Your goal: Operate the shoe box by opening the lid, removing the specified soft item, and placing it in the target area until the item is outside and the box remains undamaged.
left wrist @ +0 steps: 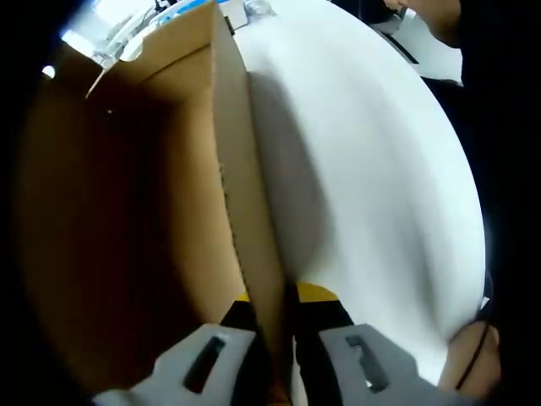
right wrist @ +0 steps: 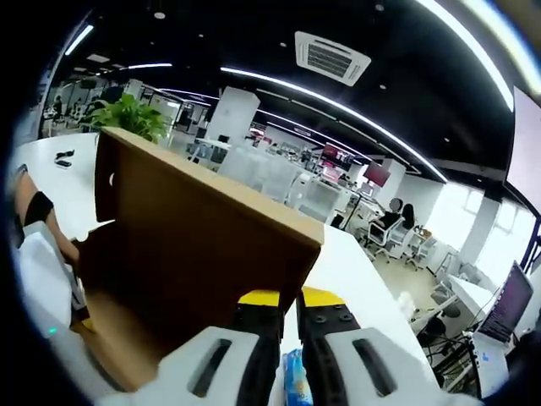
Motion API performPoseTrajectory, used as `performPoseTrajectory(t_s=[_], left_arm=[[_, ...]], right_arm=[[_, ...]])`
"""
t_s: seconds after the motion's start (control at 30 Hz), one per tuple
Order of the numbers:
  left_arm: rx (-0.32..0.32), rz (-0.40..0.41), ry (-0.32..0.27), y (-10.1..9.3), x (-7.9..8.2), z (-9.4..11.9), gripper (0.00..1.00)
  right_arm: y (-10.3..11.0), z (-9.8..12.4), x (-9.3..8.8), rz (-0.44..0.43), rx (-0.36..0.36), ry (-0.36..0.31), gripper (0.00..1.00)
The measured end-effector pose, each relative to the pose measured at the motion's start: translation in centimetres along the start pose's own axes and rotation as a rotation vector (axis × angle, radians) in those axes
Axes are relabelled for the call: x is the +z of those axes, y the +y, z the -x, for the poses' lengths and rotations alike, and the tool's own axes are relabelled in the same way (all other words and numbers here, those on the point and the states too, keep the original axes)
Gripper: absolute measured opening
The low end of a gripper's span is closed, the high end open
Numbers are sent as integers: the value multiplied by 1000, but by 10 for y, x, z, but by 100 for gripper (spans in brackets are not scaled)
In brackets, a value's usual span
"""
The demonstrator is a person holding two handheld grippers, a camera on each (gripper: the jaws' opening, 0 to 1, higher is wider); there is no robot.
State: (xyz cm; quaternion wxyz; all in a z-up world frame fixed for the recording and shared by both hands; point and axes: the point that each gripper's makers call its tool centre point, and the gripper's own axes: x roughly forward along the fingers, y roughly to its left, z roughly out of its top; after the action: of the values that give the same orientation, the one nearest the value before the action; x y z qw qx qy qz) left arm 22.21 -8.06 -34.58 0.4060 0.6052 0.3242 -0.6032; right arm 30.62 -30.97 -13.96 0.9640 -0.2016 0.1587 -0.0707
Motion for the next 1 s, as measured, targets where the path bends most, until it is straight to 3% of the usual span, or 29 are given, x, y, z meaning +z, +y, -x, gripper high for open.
performPoseTrajectory(t_s=[0.33, 1.0], left_arm=[[-1, 5, -4, 0, 0, 0, 4], [2, 2, -2, 0, 0, 0, 4]], right_arm=[[7, 21, -11, -16, 8, -34, 4], [14, 23, -20, -54, 19, -44, 6]])
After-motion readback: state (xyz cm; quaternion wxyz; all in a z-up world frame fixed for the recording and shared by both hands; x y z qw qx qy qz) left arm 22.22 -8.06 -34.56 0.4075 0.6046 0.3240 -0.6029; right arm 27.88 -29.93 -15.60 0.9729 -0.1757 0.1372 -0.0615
